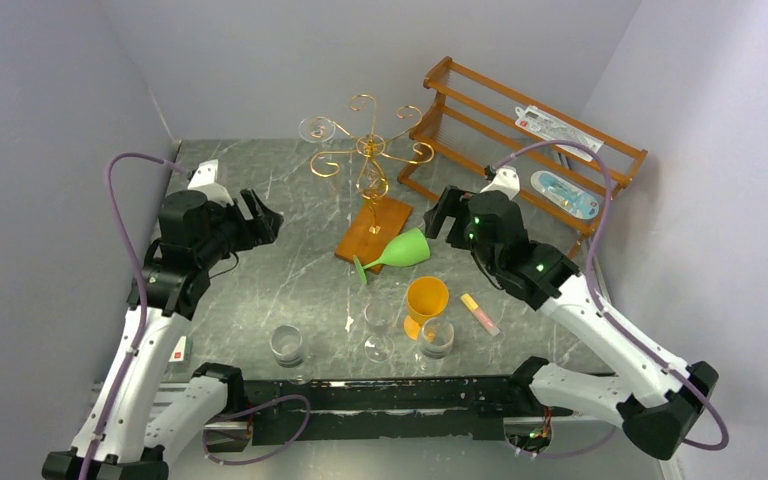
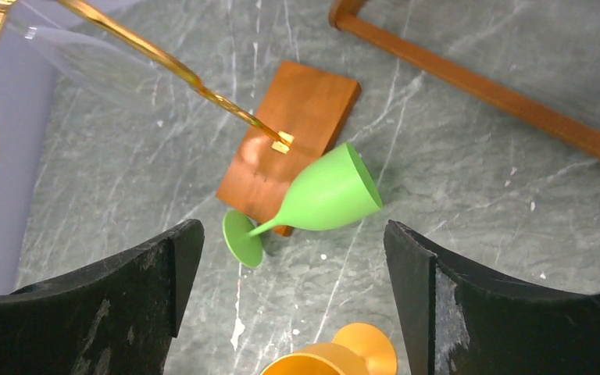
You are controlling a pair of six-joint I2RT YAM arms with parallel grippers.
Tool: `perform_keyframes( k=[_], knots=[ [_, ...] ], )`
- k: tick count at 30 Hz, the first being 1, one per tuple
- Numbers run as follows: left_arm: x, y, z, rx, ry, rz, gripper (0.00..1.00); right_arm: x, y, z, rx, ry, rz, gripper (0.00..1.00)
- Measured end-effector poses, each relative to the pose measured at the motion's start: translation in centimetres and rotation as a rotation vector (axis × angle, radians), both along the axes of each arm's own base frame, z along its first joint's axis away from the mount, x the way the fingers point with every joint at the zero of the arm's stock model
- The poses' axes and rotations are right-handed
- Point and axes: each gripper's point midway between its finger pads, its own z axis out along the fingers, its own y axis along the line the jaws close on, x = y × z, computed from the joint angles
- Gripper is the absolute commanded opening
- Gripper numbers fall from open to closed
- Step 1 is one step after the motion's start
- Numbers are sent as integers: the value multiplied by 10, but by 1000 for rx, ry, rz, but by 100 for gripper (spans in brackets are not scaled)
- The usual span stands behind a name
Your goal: Place the wine glass upside down on the wine glass rack
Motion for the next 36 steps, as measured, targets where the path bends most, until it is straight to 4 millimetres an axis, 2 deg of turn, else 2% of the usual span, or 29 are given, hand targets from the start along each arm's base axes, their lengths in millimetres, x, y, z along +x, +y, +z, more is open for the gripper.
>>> perform_keyframes(
  k=[5, 10, 20, 25, 29, 33, 36],
  knots=[
    [-20, -12, -3, -29, 34, -82, 79, 22, -1, -41, 61, 123, 45, 86],
    [-31, -22, -6, -54, 49, -147, 79, 39, 9, -102, 101, 289, 93, 85],
    [-46, -31, -3, -109, 47, -196, 80, 53, 19, -166, 147, 449, 126, 81],
    [-52, -34, -11, -153, 67, -194, 79, 52, 38, -188, 183, 508, 220, 73],
    [-52, -35, -15, -164, 81, -189, 79, 45, 54, -200, 227, 555, 318, 61],
    [-52, -35, -15, -163, 84, -189, 78, 39, 60, -201, 239, 565, 375, 45],
    [-52, -35, -15, -166, 85, -187, 78, 39, 64, -196, 247, 547, 412, 41]
  ],
)
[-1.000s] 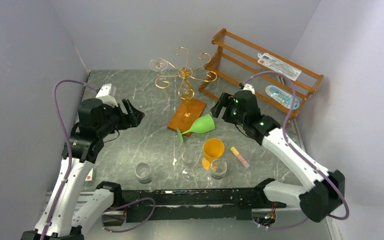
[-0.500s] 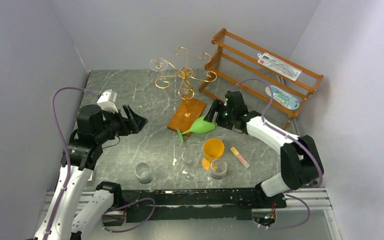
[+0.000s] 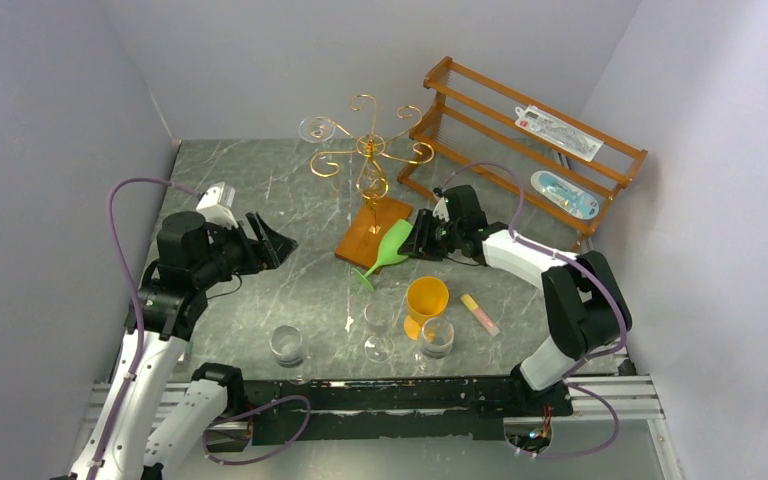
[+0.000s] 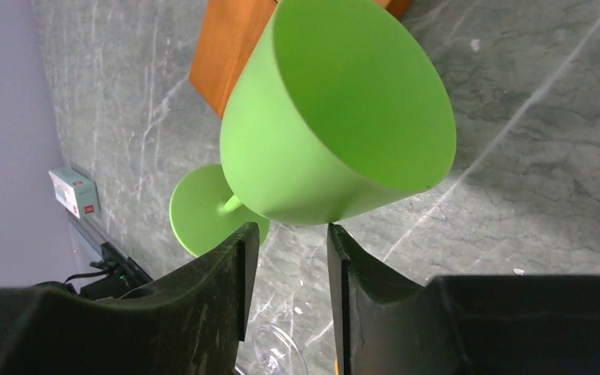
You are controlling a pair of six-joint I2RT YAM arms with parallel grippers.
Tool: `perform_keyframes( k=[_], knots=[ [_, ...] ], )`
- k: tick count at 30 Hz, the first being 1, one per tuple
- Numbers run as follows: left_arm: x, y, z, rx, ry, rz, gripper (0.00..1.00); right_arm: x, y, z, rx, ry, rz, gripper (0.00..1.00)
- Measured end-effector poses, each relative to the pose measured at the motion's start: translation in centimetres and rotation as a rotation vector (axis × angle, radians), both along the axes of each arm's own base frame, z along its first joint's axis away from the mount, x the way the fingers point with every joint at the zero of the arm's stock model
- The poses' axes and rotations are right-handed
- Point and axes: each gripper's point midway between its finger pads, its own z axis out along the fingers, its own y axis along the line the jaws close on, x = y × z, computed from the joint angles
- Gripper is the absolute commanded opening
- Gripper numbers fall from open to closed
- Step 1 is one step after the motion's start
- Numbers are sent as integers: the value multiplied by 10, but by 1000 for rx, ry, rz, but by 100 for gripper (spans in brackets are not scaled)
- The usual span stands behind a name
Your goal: Place the wine glass upside down on the wine glass rack
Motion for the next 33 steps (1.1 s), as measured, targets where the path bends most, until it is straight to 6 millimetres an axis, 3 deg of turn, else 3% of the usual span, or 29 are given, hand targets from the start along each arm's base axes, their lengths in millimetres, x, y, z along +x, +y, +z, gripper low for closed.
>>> perform_keyframes(
  k=[7, 15, 18, 21, 26, 33],
  knots=[
    [0, 0, -2, -2, 7, 1, 78, 2, 0, 4, 1, -25, 5, 66],
    [0, 1, -3, 1, 8, 6, 78, 22, -21, 49, -52, -197, -119, 77],
    [1, 1, -3, 3, 7, 9, 78, 30, -29, 57, -87, -240, -153, 79],
    [1, 2, -3, 4, 7, 14, 78, 34, -33, 52, -129, -238, -160, 82],
    [1, 2, -3, 5, 5, 16, 78, 31, -36, 26, -190, -179, -126, 86],
    [1, 2, -3, 5, 5, 15, 78, 16, -28, 1, -197, -120, 5, 74]
  ],
)
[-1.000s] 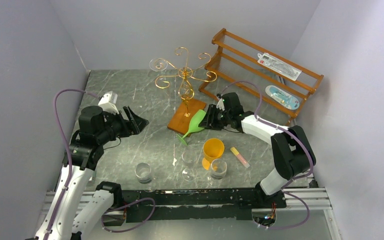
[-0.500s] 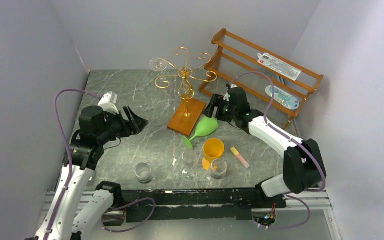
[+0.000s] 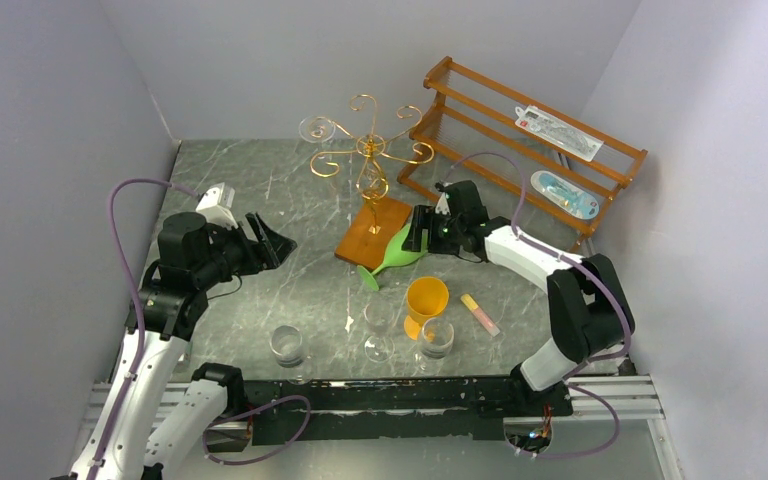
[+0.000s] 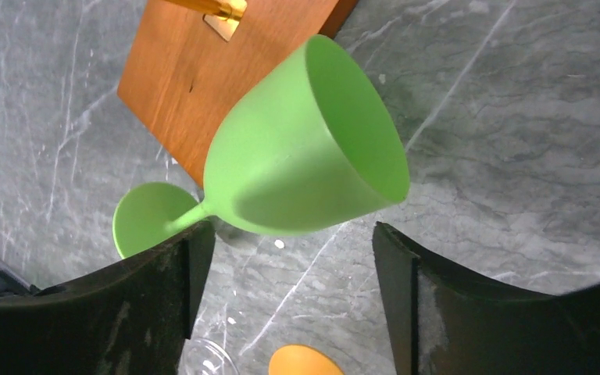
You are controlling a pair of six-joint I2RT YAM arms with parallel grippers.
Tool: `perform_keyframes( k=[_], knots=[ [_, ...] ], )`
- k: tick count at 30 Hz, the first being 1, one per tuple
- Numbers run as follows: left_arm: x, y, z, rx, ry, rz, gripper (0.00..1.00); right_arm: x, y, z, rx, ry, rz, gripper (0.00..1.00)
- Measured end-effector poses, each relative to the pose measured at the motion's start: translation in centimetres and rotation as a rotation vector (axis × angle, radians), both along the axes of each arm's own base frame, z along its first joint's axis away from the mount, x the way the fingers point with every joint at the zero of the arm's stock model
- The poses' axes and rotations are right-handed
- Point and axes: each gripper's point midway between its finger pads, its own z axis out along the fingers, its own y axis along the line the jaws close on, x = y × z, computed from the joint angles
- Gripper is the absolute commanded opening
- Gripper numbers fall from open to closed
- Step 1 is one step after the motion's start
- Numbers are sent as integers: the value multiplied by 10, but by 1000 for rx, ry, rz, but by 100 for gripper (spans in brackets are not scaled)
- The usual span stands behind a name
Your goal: Place the wine glass upside down on the wine glass rack
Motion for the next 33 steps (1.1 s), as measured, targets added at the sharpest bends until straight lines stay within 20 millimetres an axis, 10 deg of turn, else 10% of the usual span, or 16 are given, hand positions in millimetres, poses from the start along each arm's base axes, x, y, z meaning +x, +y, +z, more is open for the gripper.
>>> perform_keyframes(
  k=[22, 33],
  knots=[
    [-2, 2, -8, 21, 17, 0, 78, 31, -8, 43, -25, -181, -49, 84],
    [-3, 2, -11, 22, 17, -2, 78, 34, 5, 9, -25, -132, 44, 80]
  ],
)
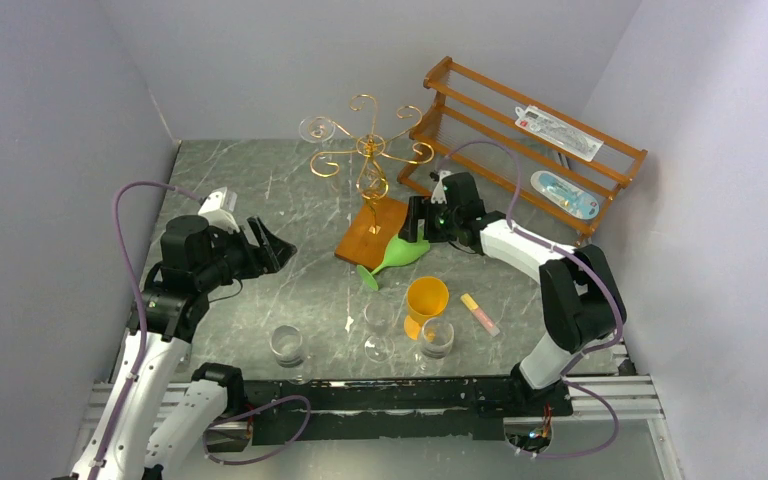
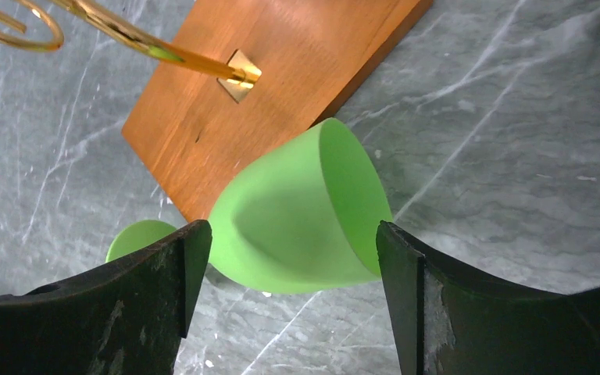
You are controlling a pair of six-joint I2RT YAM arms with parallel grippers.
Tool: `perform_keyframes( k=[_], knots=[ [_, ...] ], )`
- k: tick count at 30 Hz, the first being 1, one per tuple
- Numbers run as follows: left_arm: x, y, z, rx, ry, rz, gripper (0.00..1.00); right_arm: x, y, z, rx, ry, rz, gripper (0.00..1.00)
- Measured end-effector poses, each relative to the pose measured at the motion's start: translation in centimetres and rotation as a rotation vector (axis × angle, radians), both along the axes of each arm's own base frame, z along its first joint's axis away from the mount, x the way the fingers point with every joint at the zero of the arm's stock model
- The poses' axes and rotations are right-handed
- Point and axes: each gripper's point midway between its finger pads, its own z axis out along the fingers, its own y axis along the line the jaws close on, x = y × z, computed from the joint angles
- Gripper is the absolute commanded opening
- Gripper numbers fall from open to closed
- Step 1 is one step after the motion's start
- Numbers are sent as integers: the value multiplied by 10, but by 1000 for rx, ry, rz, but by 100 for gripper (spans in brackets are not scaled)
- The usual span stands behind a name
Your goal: Place the wine glass upside down on the wine glass rack
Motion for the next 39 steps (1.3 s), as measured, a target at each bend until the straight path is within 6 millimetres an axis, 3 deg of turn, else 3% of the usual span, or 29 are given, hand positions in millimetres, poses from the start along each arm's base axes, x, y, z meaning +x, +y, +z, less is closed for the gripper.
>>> perform_keyframes(
  k=[5, 10, 13, 19, 22, 27, 31, 39],
  knots=[
    [0, 0, -2, 1, 6, 0, 78, -8, 13, -3, 43, 19, 86, 72],
    [0, -1, -4, 0, 13, -5, 78, -17, 22, -3, 99, 22, 144, 51],
    [1, -1, -5, 1, 19, -6, 78, -21, 24, -4, 112, 35, 156, 44],
    [1, -1, -5, 1, 19, -6, 78, -26, 29, -2, 145, 57, 165, 45],
    [0, -1, -5, 1, 18, -6, 78, -27, 29, -2, 155, 74, 154, 40],
    [-2, -1, -3, -1, 13, -6, 78, -38, 32, -3, 192, 119, 156, 17],
    [-3, -1, -3, -3, 13, -9, 78, -44, 39, 10, 257, 143, 173, 0],
    [-5, -2, -4, -5, 21, -14, 78, -54, 47, 47, 348, 116, 209, 0]
  ],
)
